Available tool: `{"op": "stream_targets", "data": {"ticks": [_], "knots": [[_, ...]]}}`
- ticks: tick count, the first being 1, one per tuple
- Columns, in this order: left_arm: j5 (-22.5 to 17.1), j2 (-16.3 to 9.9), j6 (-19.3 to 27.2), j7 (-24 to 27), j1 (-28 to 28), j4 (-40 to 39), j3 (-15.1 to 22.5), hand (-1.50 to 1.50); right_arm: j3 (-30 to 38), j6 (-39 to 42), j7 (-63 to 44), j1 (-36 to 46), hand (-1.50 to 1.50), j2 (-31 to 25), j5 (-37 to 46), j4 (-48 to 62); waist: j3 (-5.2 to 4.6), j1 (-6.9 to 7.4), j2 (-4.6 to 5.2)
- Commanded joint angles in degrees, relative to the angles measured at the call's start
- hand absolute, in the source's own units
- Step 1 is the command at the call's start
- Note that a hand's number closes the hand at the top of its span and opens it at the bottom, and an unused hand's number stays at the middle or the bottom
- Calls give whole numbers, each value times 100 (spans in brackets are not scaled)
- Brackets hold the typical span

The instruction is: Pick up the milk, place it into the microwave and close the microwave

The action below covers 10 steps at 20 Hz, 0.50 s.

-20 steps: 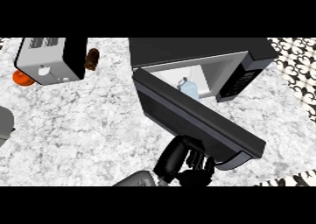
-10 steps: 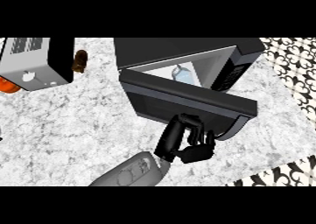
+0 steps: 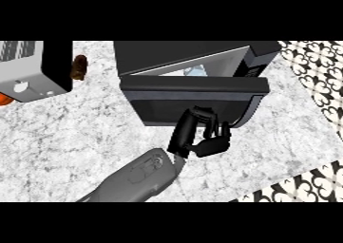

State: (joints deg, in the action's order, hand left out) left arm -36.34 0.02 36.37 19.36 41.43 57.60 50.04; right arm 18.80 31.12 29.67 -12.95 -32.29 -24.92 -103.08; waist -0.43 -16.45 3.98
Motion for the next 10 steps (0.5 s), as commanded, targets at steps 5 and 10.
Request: {"op": "stream_targets", "data": {"ticks": [5,10], "knots": [[-559,-2,-43,442,596,-313,-439,150,153,106,-174,250,-150,-257,-355,121,0,-53,57],[-763,-2,-123,618,802,-537,-483,150,228,165,-203,390,-150,-365,-520,206,12,-93,89]]}}
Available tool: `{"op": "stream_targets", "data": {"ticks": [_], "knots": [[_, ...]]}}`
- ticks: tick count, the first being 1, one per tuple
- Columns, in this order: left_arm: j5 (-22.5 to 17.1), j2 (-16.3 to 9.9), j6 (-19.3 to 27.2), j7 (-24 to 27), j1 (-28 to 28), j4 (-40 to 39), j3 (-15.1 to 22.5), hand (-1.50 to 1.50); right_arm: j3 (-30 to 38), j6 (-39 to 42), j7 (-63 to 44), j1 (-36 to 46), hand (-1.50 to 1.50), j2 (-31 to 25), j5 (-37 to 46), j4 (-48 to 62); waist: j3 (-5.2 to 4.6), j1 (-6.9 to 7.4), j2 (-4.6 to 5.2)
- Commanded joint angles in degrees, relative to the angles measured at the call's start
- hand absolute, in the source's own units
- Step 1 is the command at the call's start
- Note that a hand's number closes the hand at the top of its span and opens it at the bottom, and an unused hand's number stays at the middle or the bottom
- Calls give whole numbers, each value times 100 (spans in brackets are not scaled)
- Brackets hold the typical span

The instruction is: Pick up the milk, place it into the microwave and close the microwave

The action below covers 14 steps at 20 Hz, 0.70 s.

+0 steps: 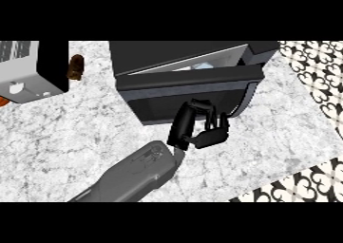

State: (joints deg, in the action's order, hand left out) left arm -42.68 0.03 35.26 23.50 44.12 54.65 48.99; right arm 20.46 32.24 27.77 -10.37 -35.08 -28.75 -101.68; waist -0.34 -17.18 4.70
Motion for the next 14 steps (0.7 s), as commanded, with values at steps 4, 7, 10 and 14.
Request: {"op": "stream_targets", "data": {"ticks": [4,7,10,14], "knots": [[-361,-3,-64,333,568,-385,-403,150,179,68,-107,210,-150,-274,-185,118,-7,-50,29],[-437,-3,-74,470,619,-528,-382,150,258,90,-88,243,-150,-292,-284,266,13,-77,42],[-591,-3,-101,524,719,-573,-409,150,325,130,-142,316,-150,-430,-331,335,11,-99,47],[-724,-3,-120,672,744,-658,-341,150,422,110,-154,490,-150,-554,-373,431,13,-84,74]]}}
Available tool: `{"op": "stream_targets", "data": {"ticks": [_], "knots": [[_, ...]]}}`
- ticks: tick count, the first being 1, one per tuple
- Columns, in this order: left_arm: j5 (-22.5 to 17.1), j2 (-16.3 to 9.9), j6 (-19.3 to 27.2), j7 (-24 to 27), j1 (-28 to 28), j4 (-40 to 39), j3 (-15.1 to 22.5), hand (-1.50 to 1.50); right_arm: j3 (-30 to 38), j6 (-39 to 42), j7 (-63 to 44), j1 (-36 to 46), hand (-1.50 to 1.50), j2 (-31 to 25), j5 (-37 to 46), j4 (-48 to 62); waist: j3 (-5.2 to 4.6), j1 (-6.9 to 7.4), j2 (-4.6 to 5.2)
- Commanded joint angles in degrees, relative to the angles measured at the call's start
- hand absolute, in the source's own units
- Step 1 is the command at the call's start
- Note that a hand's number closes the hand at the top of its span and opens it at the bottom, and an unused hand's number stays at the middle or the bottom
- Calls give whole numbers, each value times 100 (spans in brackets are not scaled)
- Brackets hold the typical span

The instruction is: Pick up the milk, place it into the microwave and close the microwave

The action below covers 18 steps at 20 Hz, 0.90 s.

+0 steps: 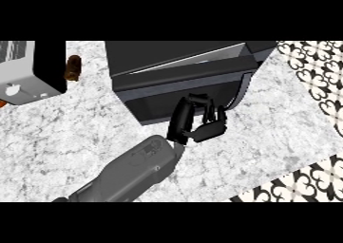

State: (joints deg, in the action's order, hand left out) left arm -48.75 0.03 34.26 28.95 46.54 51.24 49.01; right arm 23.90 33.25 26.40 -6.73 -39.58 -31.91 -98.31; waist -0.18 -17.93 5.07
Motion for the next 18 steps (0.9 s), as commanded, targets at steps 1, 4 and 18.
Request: {"op": "stream_targets", "data": {"ticks": [1,4,18], "knots": [[-134,-3,-37,140,545,-380,-351,150,128,33,-16,130,-150,-142,-90,168,5,1,32],[-255,-3,-76,245,569,-428,-344,150,221,27,-23,222,-150,-265,-80,222,-2,-8,35],[-607,-3,-57,577,773,-664,-159,150,479,141,32,528,-150,-747,90,657,33,-22,87]]}}
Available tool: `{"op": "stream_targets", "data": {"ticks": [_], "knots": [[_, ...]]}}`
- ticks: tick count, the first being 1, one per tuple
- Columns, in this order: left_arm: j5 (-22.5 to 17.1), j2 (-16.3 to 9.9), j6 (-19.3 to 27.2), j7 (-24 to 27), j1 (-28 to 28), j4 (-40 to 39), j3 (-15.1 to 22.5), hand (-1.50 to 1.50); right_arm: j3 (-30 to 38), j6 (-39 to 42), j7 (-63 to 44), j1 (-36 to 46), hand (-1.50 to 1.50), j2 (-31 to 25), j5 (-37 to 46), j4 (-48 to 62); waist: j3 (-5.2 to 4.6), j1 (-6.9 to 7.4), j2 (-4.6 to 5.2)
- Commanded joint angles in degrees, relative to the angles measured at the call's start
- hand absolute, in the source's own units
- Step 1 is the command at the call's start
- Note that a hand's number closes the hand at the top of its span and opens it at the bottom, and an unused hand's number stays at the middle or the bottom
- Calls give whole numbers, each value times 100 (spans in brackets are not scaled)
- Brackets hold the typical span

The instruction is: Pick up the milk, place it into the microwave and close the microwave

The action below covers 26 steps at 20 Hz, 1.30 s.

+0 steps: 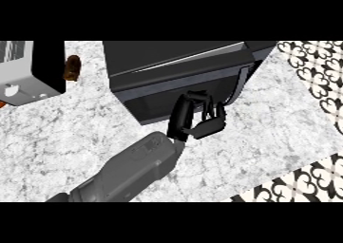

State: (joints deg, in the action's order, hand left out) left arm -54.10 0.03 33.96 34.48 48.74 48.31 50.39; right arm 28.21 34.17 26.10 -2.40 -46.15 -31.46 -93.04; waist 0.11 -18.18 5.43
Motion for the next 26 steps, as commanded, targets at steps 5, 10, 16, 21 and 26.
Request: {"op": "stream_targets", "data": {"ticks": [5,10,16,21,26], "knots": [[-242,-3,-64,155,587,-382,-298,150,22,196,20,140,-150,-123,-140,364,4,-8,74],[-349,-3,-54,224,710,-435,-224,150,40,250,-35,261,-150,-148,-342,619,14,-2,67],[-534,-3,-130,288,763,-527,-142,150,20,368,-103,379,-150,-231,-475,864,15,18,90],[-660,-3,-185,360,789,-665,-94,150,44,446,-135,565,-150,-313,-636,1039,17,83,124],[-787,-3,-174,407,912,-688,-45,150,-2,542,-203,660,-150,-368,-712,1168,21,36,110]]}}
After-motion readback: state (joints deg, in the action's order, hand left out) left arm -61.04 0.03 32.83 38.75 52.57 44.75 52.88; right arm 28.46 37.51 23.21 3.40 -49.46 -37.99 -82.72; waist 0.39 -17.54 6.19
